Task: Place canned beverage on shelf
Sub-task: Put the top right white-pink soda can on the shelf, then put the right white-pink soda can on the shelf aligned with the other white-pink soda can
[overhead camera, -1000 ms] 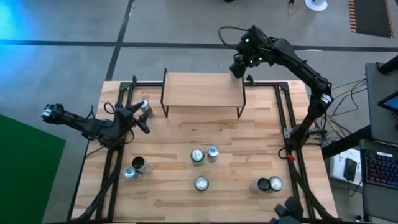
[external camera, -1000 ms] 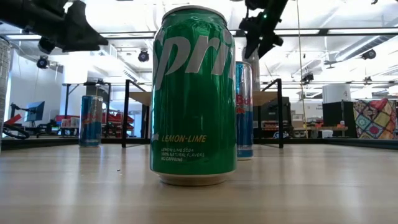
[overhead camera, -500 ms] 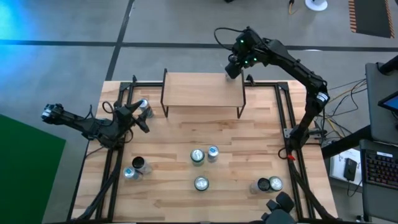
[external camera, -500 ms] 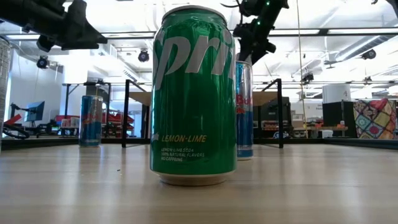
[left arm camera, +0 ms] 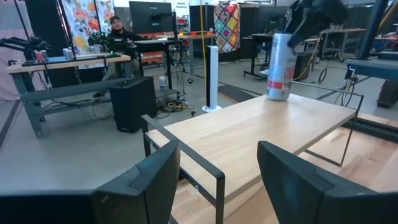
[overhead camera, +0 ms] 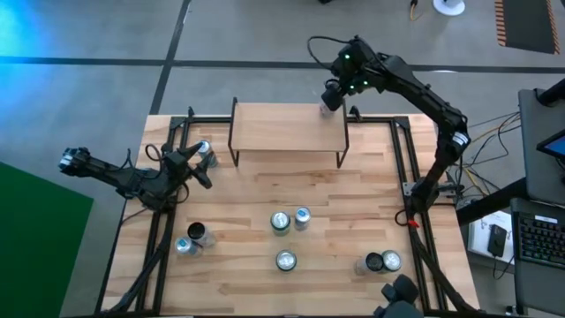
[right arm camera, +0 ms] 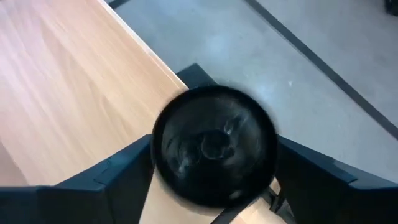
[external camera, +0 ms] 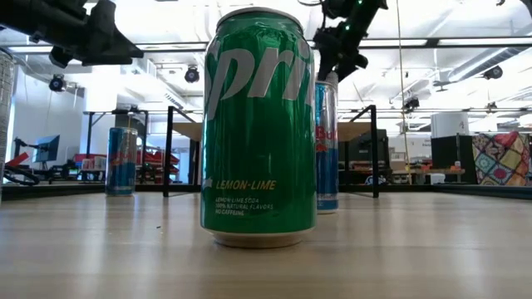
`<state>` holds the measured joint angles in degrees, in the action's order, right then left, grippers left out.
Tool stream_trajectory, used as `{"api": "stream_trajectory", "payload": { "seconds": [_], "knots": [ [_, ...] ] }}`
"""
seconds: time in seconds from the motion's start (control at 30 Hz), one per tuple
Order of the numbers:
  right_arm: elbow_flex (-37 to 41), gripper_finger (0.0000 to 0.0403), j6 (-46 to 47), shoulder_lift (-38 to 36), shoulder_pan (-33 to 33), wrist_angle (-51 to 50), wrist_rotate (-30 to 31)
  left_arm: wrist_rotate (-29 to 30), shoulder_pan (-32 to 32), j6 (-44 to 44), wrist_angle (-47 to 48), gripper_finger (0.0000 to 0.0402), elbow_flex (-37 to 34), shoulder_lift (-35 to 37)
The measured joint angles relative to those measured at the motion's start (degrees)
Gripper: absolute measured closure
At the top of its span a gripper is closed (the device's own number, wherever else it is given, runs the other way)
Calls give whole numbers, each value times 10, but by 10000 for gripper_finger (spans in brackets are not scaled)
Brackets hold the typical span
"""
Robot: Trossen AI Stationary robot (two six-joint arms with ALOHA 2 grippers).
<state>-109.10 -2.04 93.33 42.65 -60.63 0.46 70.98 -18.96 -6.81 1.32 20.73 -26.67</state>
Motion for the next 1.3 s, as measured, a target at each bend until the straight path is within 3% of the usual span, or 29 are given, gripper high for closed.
{"api": "stream_trajectory", "payload": {
  "seconds": [0.33, 0.47, 0.57, 0.77, 0.83, 0.97, 1.1, 1.3],
  "knots": [
    [0, 86, 10, -42, 0, -3, -5, -1, 0, 7, 1, 184, -2, -5],
    [16, 85, 12, -84, 0, -3, -5, -45, -2, 18, 1, 174, -2, 1],
    [59, 85, 18, -138, -1, 14, -5, -110, -2, 27, 37, 171, 12, 5],
    [208, 85, 36, -268, -19, 88, -5, -357, -2, -4, 157, 177, 106, -31],
    [270, 85, 43, -312, -30, 121, -7, -401, -6, -19, 194, 181, 144, -63],
    [387, 85, 69, -386, -59, 181, -9, -410, -20, -33, 235, 184, 200, -147],
    [481, 85, 89, -440, -99, 229, -10, -403, -20, -37, 195, 184, 210, -233],
    [556, 85, 121, -489, -150, 250, -9, -386, -20, -28, 140, 183, 218, -311]
  ]
}}
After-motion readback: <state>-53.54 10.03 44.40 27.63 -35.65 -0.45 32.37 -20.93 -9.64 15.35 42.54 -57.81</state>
